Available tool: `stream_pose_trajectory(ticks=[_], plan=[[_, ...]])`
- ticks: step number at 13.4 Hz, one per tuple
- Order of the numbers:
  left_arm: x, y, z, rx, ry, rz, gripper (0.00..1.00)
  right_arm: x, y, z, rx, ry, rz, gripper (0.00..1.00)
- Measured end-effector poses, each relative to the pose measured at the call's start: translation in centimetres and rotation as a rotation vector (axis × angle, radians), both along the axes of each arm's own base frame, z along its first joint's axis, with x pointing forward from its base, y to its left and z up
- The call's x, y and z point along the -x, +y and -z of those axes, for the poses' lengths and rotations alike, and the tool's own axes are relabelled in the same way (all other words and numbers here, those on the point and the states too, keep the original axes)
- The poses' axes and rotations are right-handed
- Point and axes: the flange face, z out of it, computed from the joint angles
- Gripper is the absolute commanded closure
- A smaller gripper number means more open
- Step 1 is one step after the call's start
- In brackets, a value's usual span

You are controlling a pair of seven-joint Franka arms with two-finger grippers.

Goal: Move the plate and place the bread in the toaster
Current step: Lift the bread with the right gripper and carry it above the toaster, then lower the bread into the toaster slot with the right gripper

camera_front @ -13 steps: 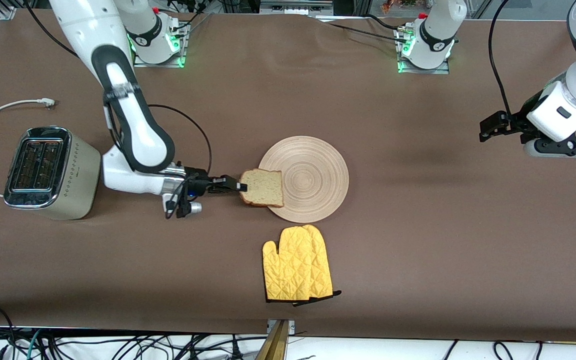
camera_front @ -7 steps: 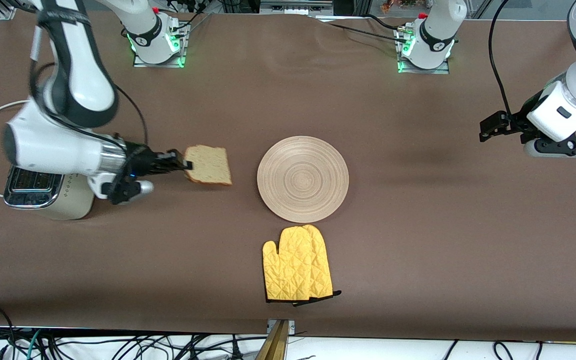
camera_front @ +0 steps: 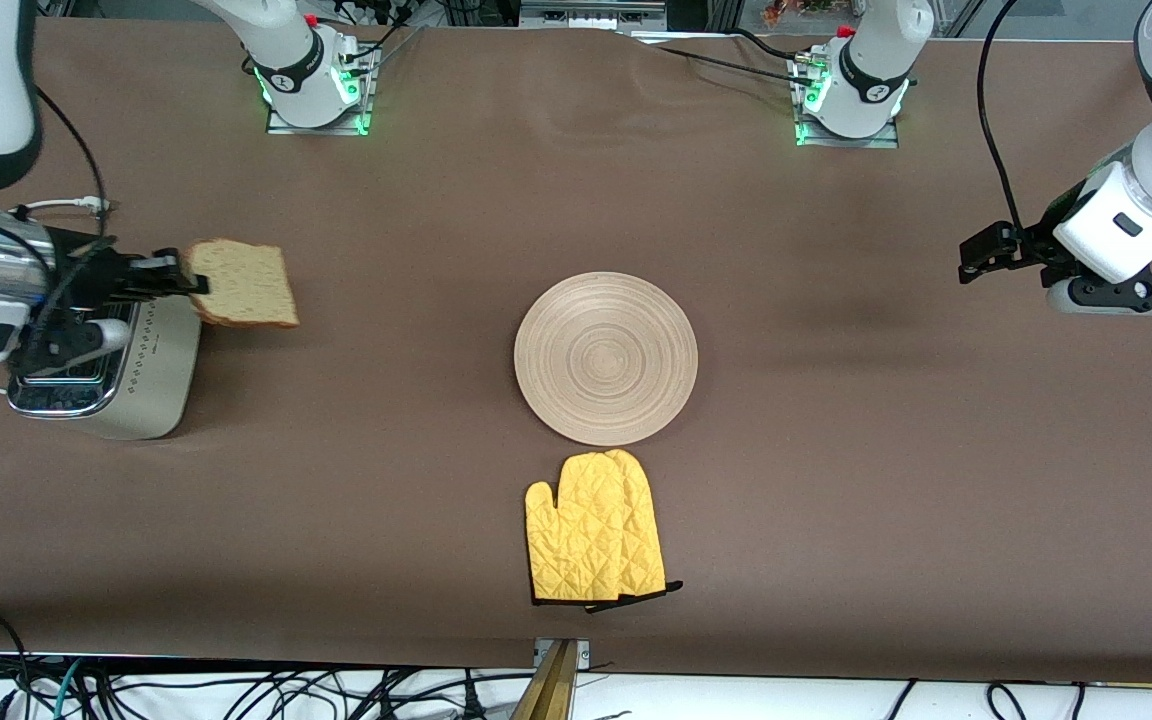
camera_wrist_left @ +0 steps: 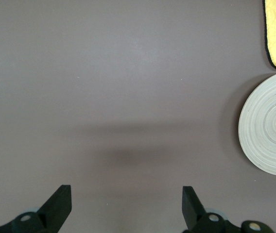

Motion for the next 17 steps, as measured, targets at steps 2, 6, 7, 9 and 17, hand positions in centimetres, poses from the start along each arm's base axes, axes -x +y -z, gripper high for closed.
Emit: stream_pose_trajectory(ticks=[2,6,7,9,17], plan=[[0.0,0.0,0.0,0.0,0.0,0.0,0.0,0.3,-4.1,-0.8,0.066,-0.012,0.011,1.0],[0.0,0.0,0.0,0.0,0.0,0.0,0.0,0.2,-9.8,-2.0,0.162,-0.06,-0.024,1.0],[0.0,0.0,0.0,0.0,0.0,0.002,0.0,0.0,-10.7,-2.0,0.181,-0.075,-0.038,1.0],[0.0,0.0,0.0,0.0,0.0,0.002,0.0,-0.5,-12.7,-1.4,0.217,-0.093,-0.034,1.0],[0.0,0.0,0.0,0.0,0.0,0.002,0.0,-1.6,-16.4,0.8,0.376,-0.084,-0.023,1.0]])
